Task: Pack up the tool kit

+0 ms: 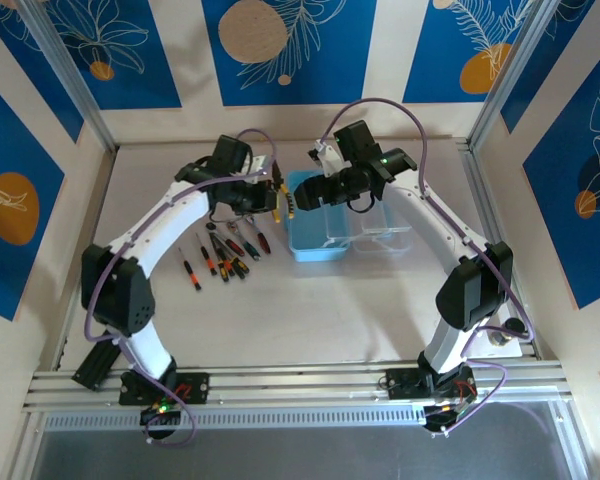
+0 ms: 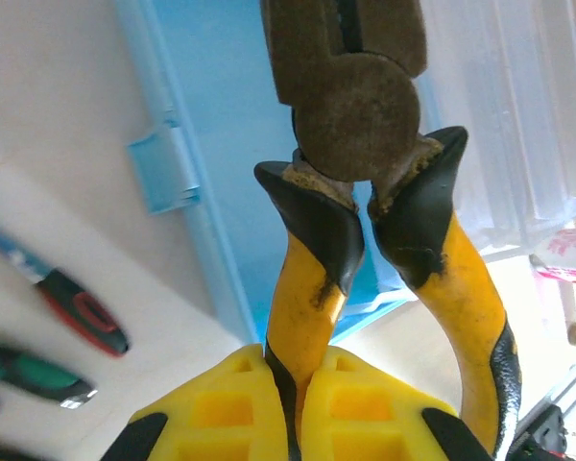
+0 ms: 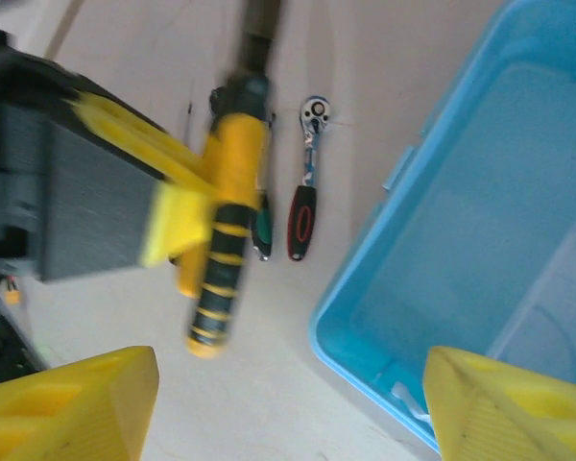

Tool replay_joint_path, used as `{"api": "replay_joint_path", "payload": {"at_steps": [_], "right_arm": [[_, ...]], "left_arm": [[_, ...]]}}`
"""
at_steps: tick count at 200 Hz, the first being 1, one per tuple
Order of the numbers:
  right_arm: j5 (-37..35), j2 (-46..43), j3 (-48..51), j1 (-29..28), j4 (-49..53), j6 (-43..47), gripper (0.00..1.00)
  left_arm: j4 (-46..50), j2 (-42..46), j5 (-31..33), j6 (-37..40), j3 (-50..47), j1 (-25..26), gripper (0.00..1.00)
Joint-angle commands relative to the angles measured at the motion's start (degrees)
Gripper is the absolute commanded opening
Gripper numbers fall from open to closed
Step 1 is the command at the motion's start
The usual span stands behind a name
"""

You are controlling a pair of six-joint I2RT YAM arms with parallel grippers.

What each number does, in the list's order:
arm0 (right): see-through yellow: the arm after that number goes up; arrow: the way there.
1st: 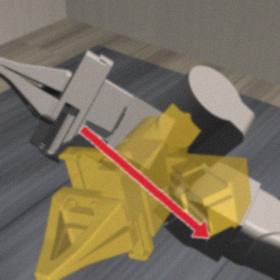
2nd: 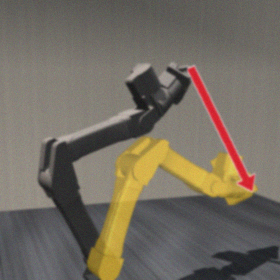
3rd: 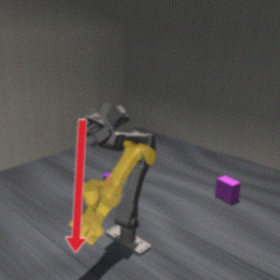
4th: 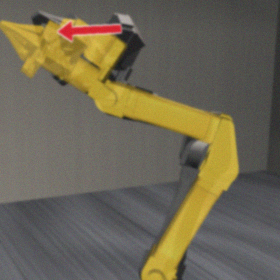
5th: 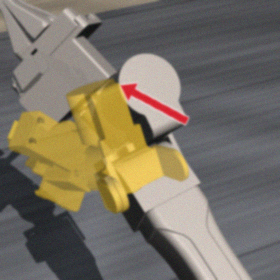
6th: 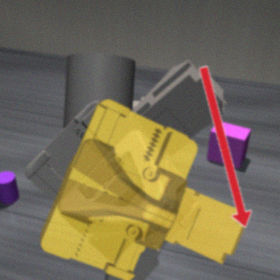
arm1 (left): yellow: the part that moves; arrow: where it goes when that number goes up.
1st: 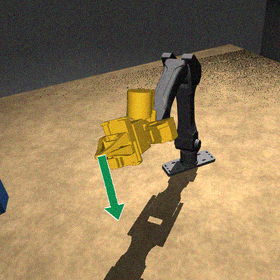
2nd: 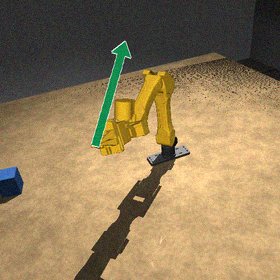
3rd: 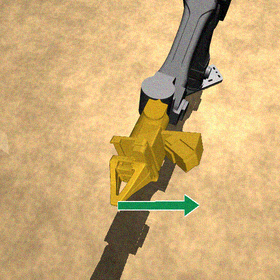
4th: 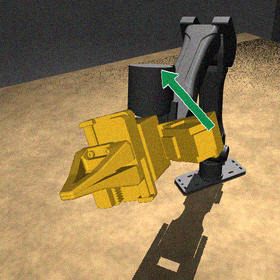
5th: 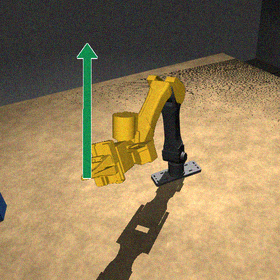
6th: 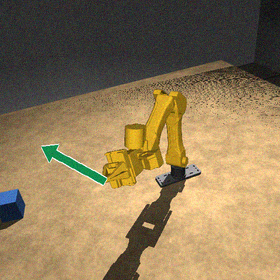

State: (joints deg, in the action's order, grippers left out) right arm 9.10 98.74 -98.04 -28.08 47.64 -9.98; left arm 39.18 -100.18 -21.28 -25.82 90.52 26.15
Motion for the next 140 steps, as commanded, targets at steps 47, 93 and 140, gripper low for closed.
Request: {"api": "replay_joint_path", "payload": {"at_steps": [47,93,140], "right_arm": [[3.22,3.71,-0.5,0.41,-1.56,-2.71,0.5],[2.79,6.81,-2.78,0.63,-1.49,-3.38,0.38],[2.49,7.0,-3.58,1.0,-2.27,-3.91,0.06]], "left_arm": [[-8.25,-4.05,-9.1,-3.18,3.69,2.37,0.0],[-8.99,-4.13,-11.58,-2.91,3.68,2.5,0.0],[-9.3,-4.53,-12.53,-1.87,3.51,2.5,0.0]]}}
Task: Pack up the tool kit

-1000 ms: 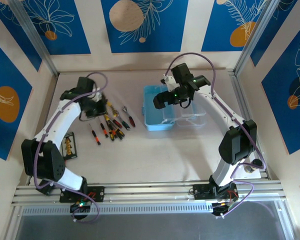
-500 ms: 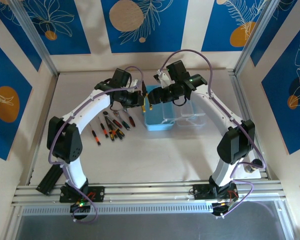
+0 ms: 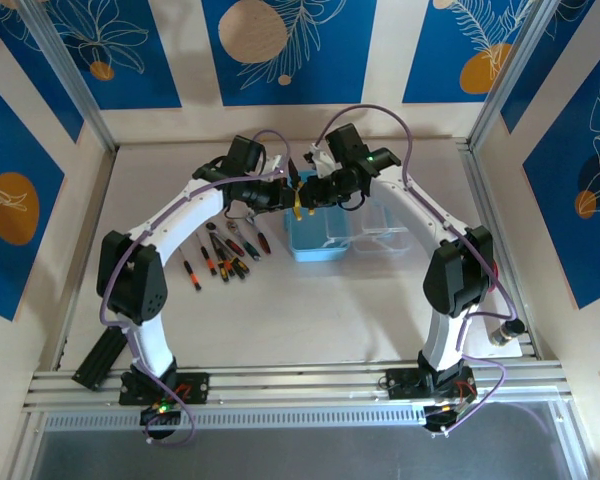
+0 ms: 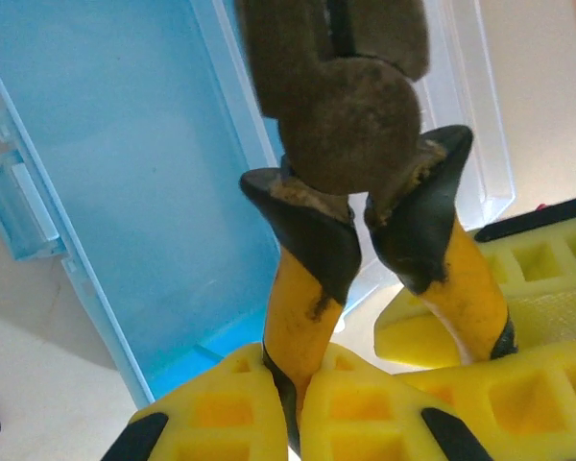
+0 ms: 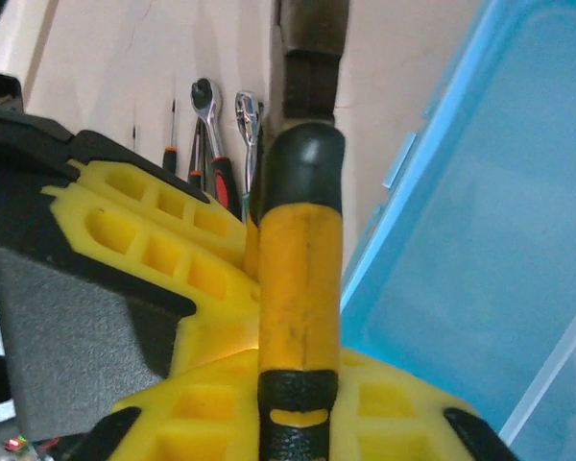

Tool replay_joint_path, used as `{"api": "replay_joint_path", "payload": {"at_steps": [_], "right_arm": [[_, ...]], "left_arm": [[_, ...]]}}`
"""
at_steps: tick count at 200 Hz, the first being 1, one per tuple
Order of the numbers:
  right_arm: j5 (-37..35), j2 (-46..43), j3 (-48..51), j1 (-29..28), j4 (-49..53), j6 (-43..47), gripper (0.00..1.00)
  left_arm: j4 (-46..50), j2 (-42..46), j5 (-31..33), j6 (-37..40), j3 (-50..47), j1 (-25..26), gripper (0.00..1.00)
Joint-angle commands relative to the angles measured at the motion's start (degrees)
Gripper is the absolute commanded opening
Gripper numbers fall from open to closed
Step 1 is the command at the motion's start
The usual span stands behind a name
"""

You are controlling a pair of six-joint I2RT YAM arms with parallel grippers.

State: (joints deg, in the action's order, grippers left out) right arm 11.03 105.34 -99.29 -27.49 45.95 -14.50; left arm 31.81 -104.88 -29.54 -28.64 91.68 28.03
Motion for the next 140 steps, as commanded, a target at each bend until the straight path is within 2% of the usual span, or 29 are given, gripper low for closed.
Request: {"api": "replay_joint_path", "payload": {"at_steps": [1,10,24,34,57,98,124,140], "right_arm": [[0.53,0.4,-2.37,0.41,-0.51,0.57,0.05],[0.59,0.44,-2.32,0.5,-0.28,0.66,0.0],[0.4,0.18,-2.1,0.55,0.0,0.71,0.0],[0.28,-0.1,-1.76,0.67,0.12,0.77,0.0],[0.01,-0.87,-0.62,1.18,0.53,1.16,0.0],[-2.72,-1.29,1.27,1.73,2.03,2.46,0.0],[-3.82,-0.04,2.13,1.62,2.31,2.4,0.0],[-4.24,1.34,2.04,1.36,2.54,1.97,0.0]], "left_arm": [[-1.93,0.14,-4.33,0.95,2.31,0.62,0.0],[-1.85,0.03,-4.48,1.38,2.25,0.55,0.0],[-1.42,0.18,-3.86,1.95,2.25,0.38,0.0],[-0.78,0.47,-2.99,2.4,2.14,-0.1,0.16],[1.18,2.17,-1.01,3.42,1.35,-2.66,0.43],[7.5,8.45,4.5,6.39,-3.99,-11.79,0.71],[11.25,12.14,9.43,8.99,-8.21,-16.48,0.97],[14.15,13.04,13.65,10.37,-9.94,-18.06,1.0]]}}
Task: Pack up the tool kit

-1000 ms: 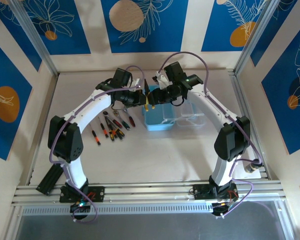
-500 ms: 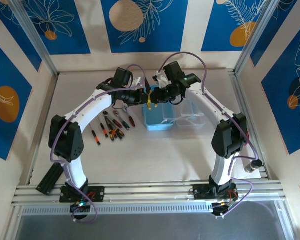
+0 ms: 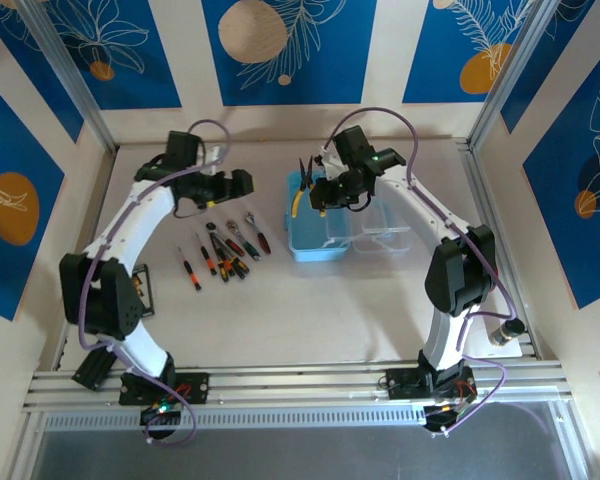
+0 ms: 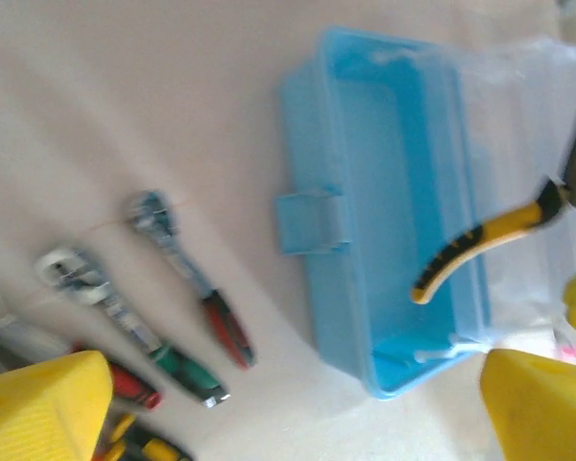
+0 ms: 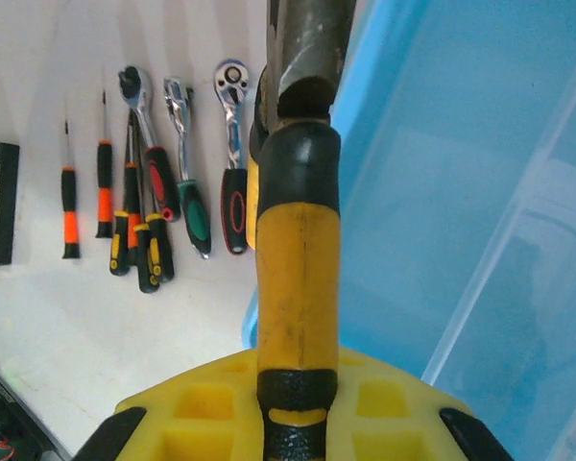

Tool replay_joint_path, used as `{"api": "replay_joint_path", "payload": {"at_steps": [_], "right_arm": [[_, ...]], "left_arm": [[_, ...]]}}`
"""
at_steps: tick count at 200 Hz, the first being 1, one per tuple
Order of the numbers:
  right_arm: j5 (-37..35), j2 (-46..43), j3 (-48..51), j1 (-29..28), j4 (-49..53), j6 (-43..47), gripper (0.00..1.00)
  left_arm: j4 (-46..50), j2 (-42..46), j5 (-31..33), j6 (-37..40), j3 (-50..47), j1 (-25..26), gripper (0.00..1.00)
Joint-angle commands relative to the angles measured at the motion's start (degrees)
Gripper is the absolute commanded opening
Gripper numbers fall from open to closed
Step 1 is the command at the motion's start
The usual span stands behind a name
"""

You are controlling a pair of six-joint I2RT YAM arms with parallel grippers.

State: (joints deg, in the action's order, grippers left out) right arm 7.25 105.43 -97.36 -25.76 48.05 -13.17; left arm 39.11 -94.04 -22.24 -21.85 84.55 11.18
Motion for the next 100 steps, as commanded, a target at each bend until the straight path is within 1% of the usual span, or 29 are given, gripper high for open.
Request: {"api": "replay_joint_path", "payload": {"at_steps": [1,23,34,68,100], "right_arm": [[-0.51,1.35,0.05,-0.4,0.5,0.62,0.0],[-0.65,3.84,-1.4,-0.91,1.45,0.02,0.0],[-1.39,5.36,-2.41,-1.19,2.18,-0.24,0.0],[-2.48,9.86,-5.57,-1.66,3.44,-1.8,0.0],[-2.99,13.05,-8.04,-1.92,3.27,-3.97,0.0]], "left_arm": [[7.03,2.2,6.65,3.61,-2.94,-1.23,1.0],[10.29,2.07,11.92,4.44,-5.1,-1.99,1.0],[10.72,2.06,13.38,4.37,-6.52,-2.21,1.0],[9.73,2.19,13.5,3.77,-9.97,-2.31,1.0],[9.31,1.77,13.23,3.87,-9.78,-2.39,1.0]]}}
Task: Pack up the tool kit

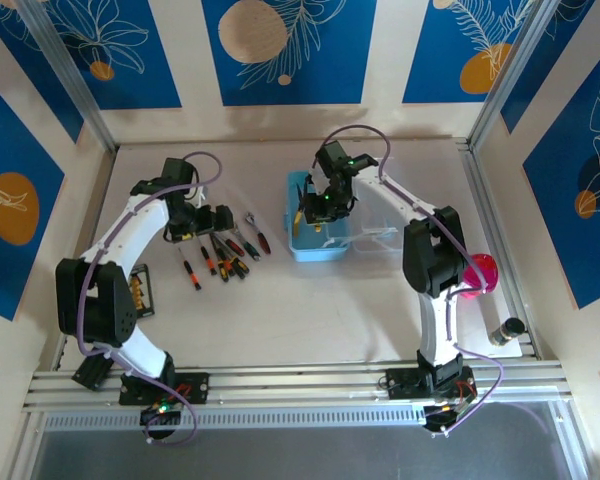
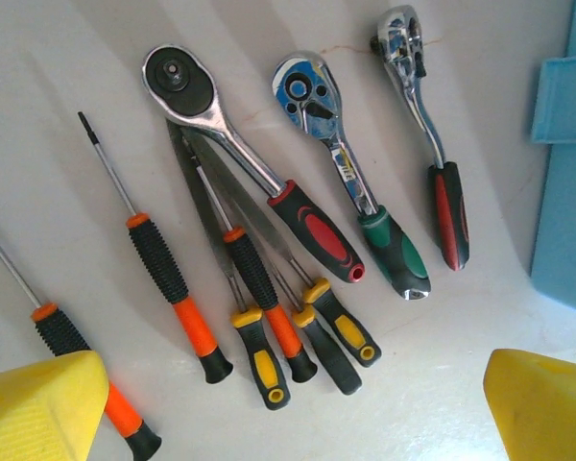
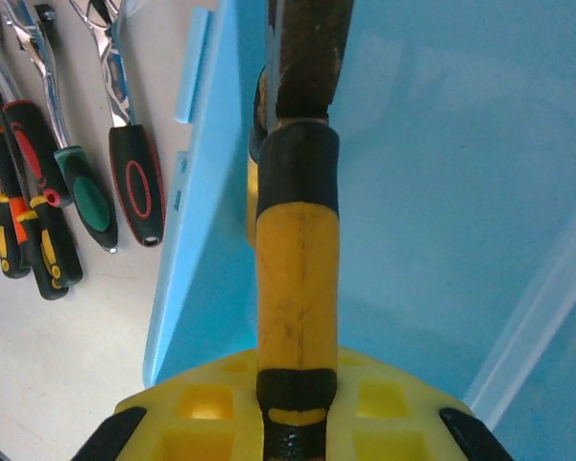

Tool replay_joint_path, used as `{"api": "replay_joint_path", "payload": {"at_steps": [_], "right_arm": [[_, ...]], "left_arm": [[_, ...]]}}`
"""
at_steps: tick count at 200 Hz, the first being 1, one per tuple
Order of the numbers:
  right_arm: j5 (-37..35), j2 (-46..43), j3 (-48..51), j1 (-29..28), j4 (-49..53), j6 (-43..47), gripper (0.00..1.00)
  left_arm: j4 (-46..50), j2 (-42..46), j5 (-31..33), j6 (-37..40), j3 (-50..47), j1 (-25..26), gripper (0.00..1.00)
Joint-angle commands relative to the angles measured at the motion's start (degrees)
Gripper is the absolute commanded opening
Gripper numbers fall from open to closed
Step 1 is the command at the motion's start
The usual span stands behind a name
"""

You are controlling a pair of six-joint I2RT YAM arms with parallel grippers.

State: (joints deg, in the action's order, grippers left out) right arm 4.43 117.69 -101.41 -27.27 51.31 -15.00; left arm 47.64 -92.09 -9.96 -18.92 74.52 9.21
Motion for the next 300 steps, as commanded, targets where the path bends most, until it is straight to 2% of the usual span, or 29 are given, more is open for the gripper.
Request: {"api": "replay_joint_path", "payload": {"at_steps": [1,50,91,111,142,182,199,227,236,257,300], "right_arm": [[-0.19,0.92,-4.07,-0.41,0.01,-2.18,0.0],[-0.25,5.87,-7.9,-1.86,-0.04,-4.89,0.0],[-0.38,7.88,-9.01,-2.62,-0.35,-5.76,0.07],[-0.43,8.18,-9.33,-2.63,-0.39,-5.77,0.16],[-0.73,8.36,-9.91,-2.63,0.17,-5.7,0.36],[-2.02,8.46,-12.43,-2.62,2.17,-5.28,0.49],[-2.53,8.35,-14.23,-2.78,3.59,-4.85,0.58],[-4.28,7.44,-17.94,-3.57,6.94,-3.2,0.84],[-4.51,6.85,-18.98,-3.97,7.93,-2.12,1.0],[-5.59,4.56,-20.15,-4.8,9.65,-0.32,0.99],[-10.78,-0.86,-17.62,-5.08,11.53,2.62,0.99]], "left_arm": [[0.79,-0.18,0.93,0.96,0.26,-0.43,1.0],[0.62,-1.38,0.38,1.33,1.22,-0.48,1.0],[0.35,-1.24,0.29,1.38,0.23,-0.46,1.0],[0.22,-1.16,0.2,1.43,0.01,-0.43,1.0],[0.18,-1.0,0.1,1.45,0.05,-0.47,1.0],[0.43,-1.03,0.26,1.62,0.01,-0.42,1.0],[0.69,-1.05,0.71,1.82,-0.15,-0.49,1.0],[2.03,-1.02,3.45,1.87,-1.09,-0.44,1.0],[2.61,-1.07,5.03,1.63,-1.73,-0.42,1.0],[3.43,-0.78,7.86,1.12,-3.51,-0.77,1.0],[1.21,-2.08,8.92,-0.15,-5.97,-1.22,1.0]]}}
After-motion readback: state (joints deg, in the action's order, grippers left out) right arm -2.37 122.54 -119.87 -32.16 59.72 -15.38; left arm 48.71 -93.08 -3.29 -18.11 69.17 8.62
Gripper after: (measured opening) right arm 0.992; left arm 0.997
